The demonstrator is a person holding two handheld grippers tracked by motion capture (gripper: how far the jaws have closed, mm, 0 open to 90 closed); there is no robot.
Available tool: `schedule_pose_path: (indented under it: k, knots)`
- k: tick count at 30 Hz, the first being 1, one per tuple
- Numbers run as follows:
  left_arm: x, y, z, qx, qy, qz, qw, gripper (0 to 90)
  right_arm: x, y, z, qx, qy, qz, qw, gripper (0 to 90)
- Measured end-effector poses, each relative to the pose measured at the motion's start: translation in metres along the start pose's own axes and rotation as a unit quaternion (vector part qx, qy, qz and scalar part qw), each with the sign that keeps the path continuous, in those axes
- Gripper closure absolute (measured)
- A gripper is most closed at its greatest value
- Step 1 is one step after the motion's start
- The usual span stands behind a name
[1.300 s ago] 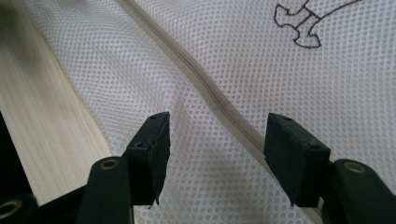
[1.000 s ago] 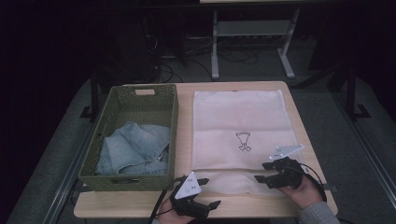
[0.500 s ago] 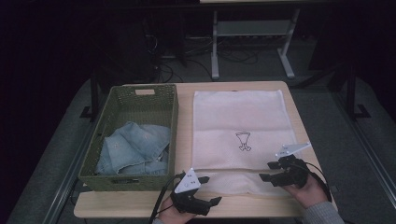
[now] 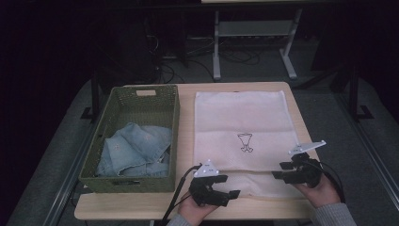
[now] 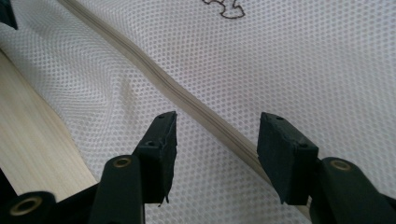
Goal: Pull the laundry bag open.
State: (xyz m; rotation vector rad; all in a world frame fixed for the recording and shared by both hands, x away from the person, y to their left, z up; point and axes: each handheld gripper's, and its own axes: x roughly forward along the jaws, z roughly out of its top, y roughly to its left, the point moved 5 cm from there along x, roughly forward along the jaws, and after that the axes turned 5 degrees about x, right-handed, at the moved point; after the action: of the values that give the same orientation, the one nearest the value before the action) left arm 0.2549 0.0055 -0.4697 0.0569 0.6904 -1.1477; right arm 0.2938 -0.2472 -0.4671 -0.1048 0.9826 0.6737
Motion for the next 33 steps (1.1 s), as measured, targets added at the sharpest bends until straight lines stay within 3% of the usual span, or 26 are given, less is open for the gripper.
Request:
schedule_pose_path:
  k: [9,23,33]
  knots:
    - [0.03,0.005,0.022,-0.067,0.014,-0.02,0.9975,35.6,-0.01,-0.014,-0.005,0.027,0.007,-0.007,0.9996,55.3]
    - [0.07,0.001,0.044,-0.1,0.03,-0.034,0.9939,37.2,-0.018,-0.031,-0.012,0.066,0.023,-0.019,0.9974,57.1]
    - [0.092,-0.001,0.055,-0.128,0.047,-0.045,0.9897,40.9,-0.027,-0.045,-0.019,0.095,0.025,-0.027,0.9948,58.4]
